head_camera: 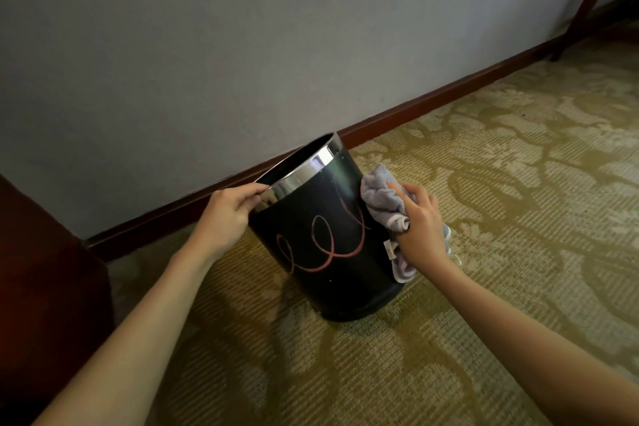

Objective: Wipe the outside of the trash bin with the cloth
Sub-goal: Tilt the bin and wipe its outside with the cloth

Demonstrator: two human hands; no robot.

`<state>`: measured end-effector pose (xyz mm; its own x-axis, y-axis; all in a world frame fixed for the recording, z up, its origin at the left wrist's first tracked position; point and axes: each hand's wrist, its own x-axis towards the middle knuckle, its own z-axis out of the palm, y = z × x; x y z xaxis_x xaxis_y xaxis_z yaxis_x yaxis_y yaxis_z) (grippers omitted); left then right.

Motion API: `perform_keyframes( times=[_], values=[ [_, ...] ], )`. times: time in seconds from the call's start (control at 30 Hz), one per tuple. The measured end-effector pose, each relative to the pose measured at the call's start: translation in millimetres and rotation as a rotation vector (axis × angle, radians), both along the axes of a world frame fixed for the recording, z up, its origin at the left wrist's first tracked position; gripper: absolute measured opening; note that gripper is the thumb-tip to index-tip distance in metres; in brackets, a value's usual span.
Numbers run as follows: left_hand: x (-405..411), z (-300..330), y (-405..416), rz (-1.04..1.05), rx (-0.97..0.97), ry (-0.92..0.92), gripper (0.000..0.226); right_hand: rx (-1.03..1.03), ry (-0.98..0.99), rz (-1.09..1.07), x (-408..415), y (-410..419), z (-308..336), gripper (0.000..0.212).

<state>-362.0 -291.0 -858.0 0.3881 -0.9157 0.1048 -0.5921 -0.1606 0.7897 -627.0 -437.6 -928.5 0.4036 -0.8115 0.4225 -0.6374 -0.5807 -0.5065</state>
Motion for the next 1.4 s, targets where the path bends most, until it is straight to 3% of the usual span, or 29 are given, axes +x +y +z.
perform_keyframes(
  times=[0.27,0.4,0.63,0.77,1.03,1.2,1.4],
  values=[
    [-14.2,-3.2,-20.1,0.032,-0.011,-0.043,0.037,-0.119,-0.095,0.071,25.0,-0.9,48.7,0.061],
    [-16.6,-3.3,-23.9,0.066,-0.017,-0.056,0.038,-0.156,-0.082,0.093,16.7,2.0,37.9,0.059],
    [-11.2,-0.8,-31.7,0.141,-0.066,-0.063,0.032,-0.060,0.131,0.026,-50.5,17.2,-34.8,0.056],
    [-16.7,-0.7,-34.0,0.147,-0.067,-0.102,0.031,-0.037,0.215,-0.048,-51.2,14.9,-30.1,0.056],
    [-48.6,3.4,-32.4,0.086,-0.034,-0.175,0.039,-0.145,-0.068,-0.036,24.6,1.9,52.5,0.062],
    [-49.0,6.1,-37.3,0.121,-0.058,-0.251,0.034,-0.140,0.002,-0.033,22.2,-0.3,47.8,0.065],
    [-30.3,7.8,-44.6,0.179,-0.021,-0.196,0.030,-0.019,0.224,-0.056,-30.9,8.9,-7.1,0.053]
  ],
)
